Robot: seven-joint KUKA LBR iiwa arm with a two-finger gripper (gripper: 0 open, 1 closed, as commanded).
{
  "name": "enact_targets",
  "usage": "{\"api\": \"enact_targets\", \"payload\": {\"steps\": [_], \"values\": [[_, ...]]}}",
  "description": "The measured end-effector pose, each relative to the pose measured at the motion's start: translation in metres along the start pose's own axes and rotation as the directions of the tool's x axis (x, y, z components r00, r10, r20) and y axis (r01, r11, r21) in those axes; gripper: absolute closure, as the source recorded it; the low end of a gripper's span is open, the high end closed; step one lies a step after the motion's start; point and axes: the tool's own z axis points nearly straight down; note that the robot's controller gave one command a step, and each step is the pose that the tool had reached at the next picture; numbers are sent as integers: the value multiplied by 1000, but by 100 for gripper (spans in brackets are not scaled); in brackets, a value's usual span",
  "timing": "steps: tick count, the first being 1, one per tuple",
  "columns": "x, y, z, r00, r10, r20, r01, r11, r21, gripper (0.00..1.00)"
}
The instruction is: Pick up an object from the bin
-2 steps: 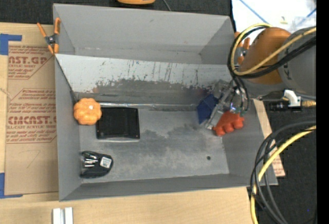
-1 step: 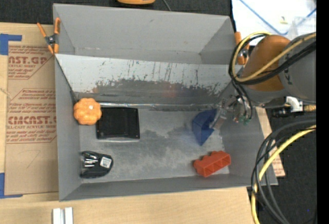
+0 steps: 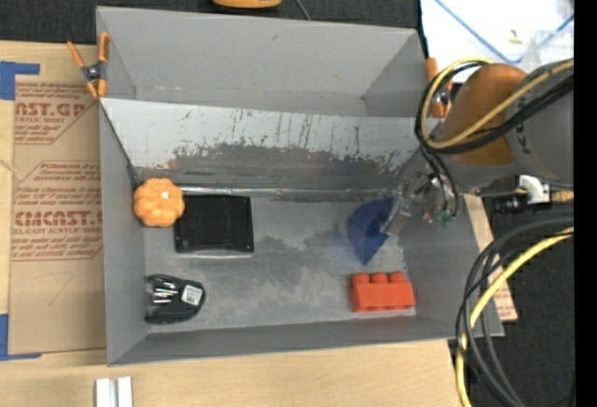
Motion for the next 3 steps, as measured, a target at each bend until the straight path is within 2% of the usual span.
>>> {"api": "enact_targets", "payload": {"steps": [1, 2, 3], "values": [[0, 0, -3, 1000, 0, -1, 0, 1000, 0, 100], [3, 0, -22, 1000, 0, -11, 0, 1000, 1, 100], [1, 1, -58, 1000, -1, -4, 1, 1000, 0, 100]]}}
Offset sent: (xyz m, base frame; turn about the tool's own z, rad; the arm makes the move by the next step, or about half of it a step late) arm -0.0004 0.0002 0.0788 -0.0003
